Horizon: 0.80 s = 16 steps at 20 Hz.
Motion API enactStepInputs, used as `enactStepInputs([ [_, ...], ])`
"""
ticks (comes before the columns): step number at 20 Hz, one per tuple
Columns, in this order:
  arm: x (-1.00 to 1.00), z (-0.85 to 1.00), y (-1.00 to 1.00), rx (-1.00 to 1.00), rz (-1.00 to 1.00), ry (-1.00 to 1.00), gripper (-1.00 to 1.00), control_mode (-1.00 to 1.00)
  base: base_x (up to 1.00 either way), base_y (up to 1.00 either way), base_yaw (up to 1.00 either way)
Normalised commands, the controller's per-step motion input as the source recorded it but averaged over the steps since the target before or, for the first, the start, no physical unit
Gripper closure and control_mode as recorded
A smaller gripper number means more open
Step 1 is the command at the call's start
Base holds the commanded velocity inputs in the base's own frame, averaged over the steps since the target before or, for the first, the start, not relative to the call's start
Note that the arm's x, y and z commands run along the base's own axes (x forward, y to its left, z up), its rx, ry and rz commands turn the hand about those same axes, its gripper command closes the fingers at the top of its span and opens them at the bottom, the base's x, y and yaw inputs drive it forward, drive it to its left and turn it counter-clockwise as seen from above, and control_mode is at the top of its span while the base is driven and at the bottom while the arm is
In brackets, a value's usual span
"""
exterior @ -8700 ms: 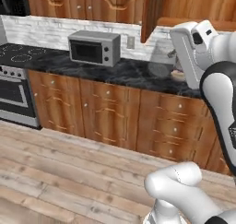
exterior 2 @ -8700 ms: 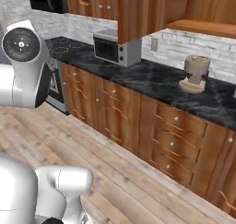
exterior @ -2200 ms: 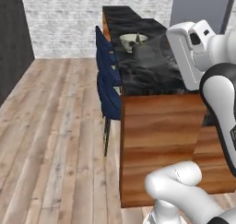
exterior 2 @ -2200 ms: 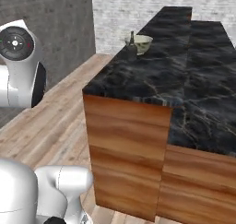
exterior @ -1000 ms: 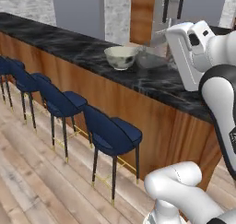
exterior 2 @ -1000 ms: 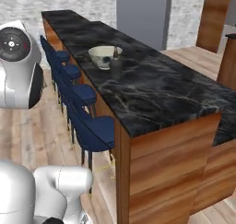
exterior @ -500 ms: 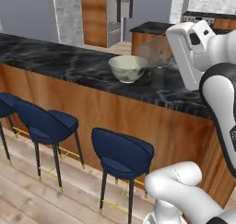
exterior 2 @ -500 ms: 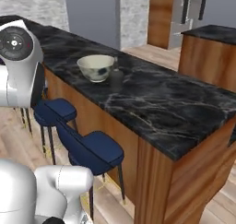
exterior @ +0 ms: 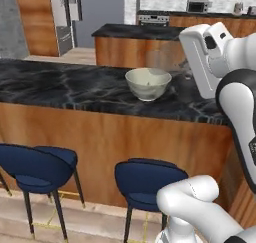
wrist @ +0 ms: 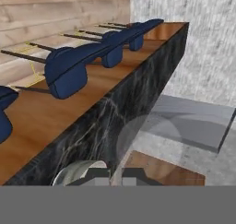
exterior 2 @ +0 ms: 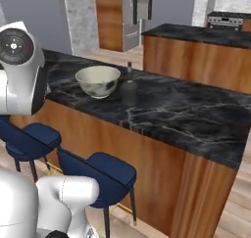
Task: There is a bowl on the dining counter. Grab a lemon wedge from the fridge and place it in the bowl. Then get the liquor bottle and glass cup from the cabinet and place them next to the bowl.
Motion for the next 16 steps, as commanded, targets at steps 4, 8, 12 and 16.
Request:
enactStepInputs([
  [4, 0.00, 0.00, 0.00, 0.00, 0.00, 0.00, 1.00, 1.00, 0.29, 0.78, -0.57],
  [8, 0.00, 0.00, 0.00, 0.00, 0.00, 0.00, 1.00, 1.00, 0.29, 0.76, -0.57],
  [12, 0.00, 0.00, 0.00, 0.00, 0.00, 0.00, 1.00, 1.00, 0.35, 0.75, -0.56],
  [16, 0.00, 0.00, 0.00, 0.00, 0.00, 0.00, 1.00, 1.00, 0.50, 0.70, -0.50],
])
